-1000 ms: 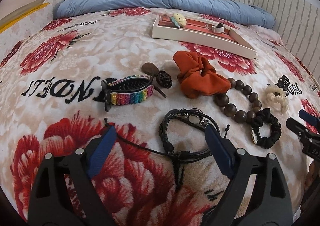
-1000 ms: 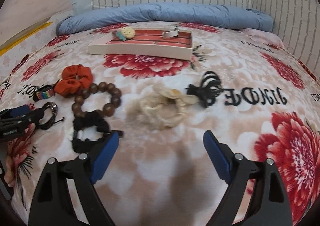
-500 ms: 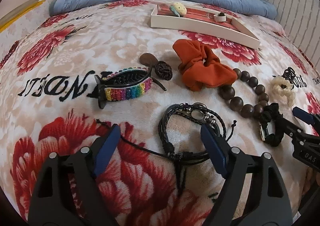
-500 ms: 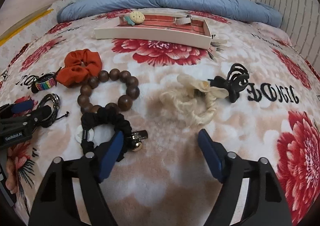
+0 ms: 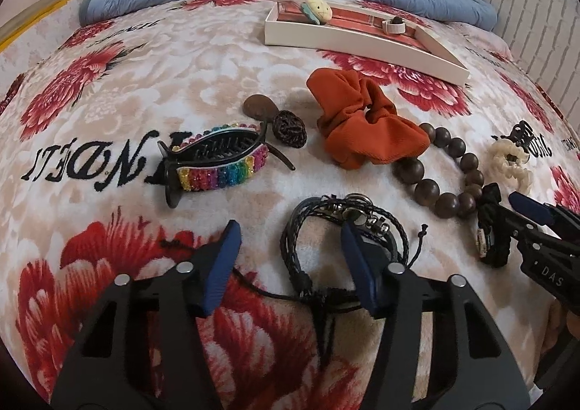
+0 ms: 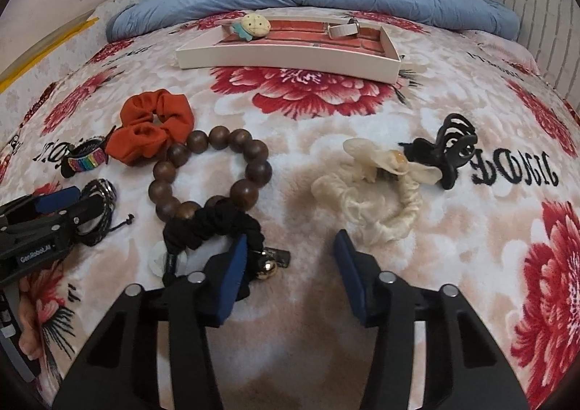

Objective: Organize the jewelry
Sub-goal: 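Grasp the black braided bracelet with the left tool while the right tool grasps the black scrunchie, then carry the braided bracelet with the left tool while the right tool carries the scrunchie to the tray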

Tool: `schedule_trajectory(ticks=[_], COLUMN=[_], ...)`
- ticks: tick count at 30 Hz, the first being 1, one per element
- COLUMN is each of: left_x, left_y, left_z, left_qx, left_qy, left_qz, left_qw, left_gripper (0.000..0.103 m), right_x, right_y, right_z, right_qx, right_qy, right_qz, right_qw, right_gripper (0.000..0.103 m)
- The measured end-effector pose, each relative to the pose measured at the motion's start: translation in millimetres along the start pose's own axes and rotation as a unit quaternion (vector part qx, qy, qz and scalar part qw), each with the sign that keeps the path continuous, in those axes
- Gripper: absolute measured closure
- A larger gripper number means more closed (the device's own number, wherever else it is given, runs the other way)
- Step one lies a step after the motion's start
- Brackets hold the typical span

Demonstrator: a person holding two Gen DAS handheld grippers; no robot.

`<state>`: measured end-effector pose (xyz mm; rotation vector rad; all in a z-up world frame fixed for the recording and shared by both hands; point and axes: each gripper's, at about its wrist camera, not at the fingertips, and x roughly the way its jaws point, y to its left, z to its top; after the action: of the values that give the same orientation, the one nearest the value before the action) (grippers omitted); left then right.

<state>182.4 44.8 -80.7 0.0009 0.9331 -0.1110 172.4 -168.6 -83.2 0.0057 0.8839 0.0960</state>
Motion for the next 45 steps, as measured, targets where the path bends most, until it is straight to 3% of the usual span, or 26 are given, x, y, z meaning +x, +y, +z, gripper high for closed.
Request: schedule_trajectory(ticks=[6,18,33,45], left_x=[-2.5,-4.7,-9.7,-31.2], left_y=[0.9,1.0,6.4,8.5], left_z=[-1.3,-2.9,-5.2,5.0], left_qx=[0.001,0.007,-0.001,-0.005], left_qy=[-0.002,0.000,-0.004,-0.040], left_qz=[-0.005,-0.013,-0.026,-0.040], left_qw=[1.0000,0.9999,0.9996,0.9984], left_gripper=[0.066,0.096,0.099,0.099], right_x=[-1.5,-5.0,-18.5,-29.6], right_y=[7.5,2.4,0.7,8.9], right_z=[-2.3,-1.6,-4.8,9.0], right_qx=[-0.017,-0.006,-0.014,-0.038], right_qy=[-0.002,-0.010,-0.026,-0.053], right_qz=[0.012,0.038,0.048,0.053], right_qw=[1.000,0.999,0.998,0.996], right_gripper=[0.079,0.084,0.086,0.086])
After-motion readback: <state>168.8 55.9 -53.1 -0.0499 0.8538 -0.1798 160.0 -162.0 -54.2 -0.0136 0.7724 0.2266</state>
